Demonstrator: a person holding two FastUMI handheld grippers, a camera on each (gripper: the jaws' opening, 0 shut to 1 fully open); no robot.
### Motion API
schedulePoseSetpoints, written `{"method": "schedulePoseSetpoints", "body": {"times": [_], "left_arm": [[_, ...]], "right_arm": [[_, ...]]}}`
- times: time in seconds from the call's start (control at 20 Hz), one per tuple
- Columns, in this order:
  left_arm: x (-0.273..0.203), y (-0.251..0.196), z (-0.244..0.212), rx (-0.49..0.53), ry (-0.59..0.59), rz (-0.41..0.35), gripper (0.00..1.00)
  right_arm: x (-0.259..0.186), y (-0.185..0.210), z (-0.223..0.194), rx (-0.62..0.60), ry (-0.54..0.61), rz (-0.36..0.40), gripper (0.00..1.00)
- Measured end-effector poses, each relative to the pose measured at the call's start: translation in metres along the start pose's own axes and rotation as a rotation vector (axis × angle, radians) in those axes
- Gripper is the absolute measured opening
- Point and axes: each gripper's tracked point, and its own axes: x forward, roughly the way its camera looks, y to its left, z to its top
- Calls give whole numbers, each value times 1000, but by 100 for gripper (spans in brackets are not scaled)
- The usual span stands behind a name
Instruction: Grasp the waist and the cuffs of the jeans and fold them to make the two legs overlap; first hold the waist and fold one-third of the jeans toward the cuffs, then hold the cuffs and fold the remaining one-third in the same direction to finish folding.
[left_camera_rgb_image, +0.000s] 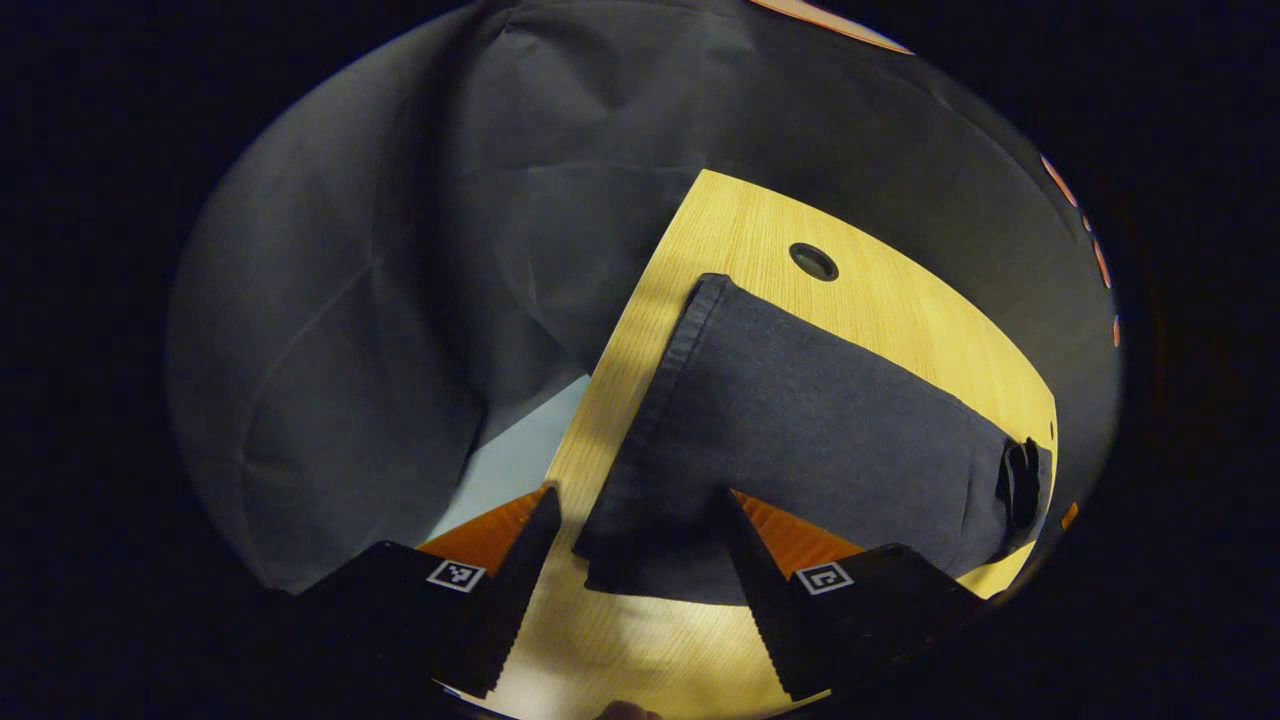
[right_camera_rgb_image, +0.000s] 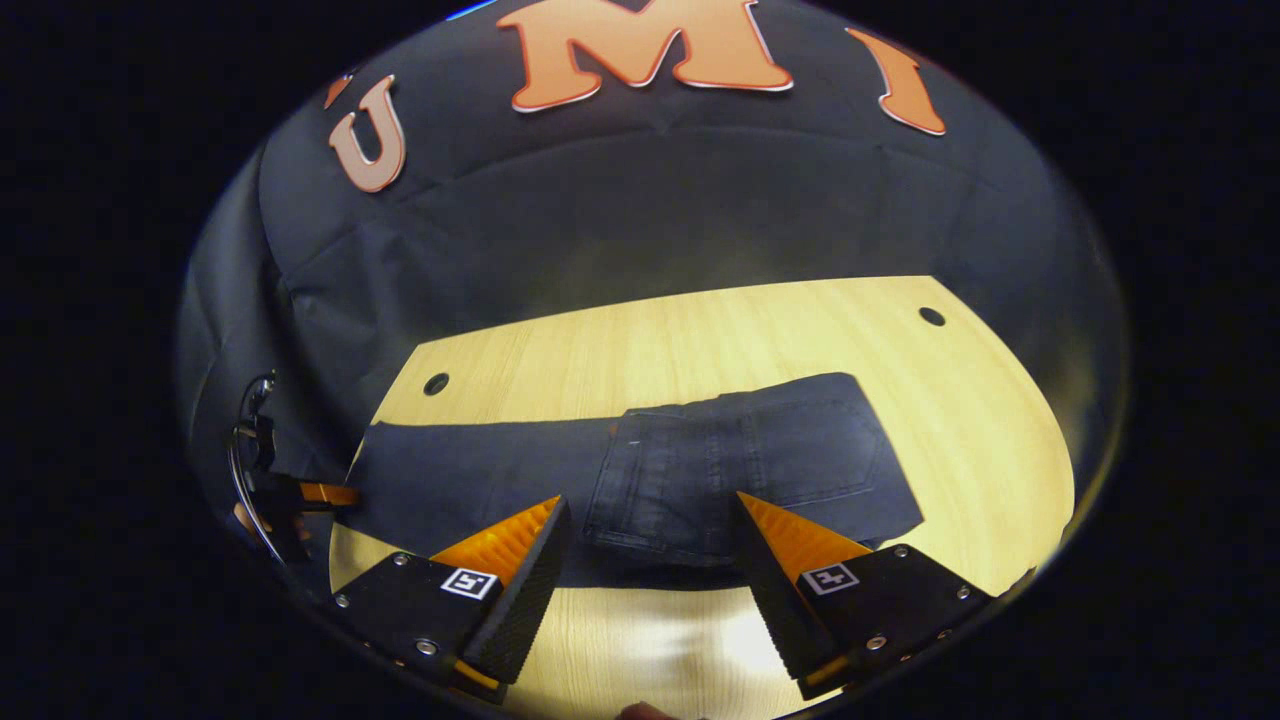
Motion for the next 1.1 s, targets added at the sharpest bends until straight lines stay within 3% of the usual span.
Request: {"method": "schedulePoseSetpoints", "body": {"times": [0.15,0.3,0.4,0.5,0.75,0.95,1.1], "left_arm": [[5,-8,-13,113,5,41,97],[7,-34,-8,151,-53,-32,49],[9,-39,-13,162,-46,-29,17],[6,-36,-17,165,-14,-43,9],[-31,-53,22,61,-151,-146,9],[-71,-54,41,54,-239,-249,9],[-94,-33,57,55,-295,-285,9]], "right_arm": [[-9,-13,3,18,-17,-37,95],[-15,-25,3,29,-28,-49,96],[-21,-27,5,36,-25,-39,96],[-24,-31,10,26,-34,-28,96],[-36,-55,20,3,-66,-29,96],[-44,-69,32,-2,-89,-7,96],[-50,-81,43,-26,-126,-4,96]]}}
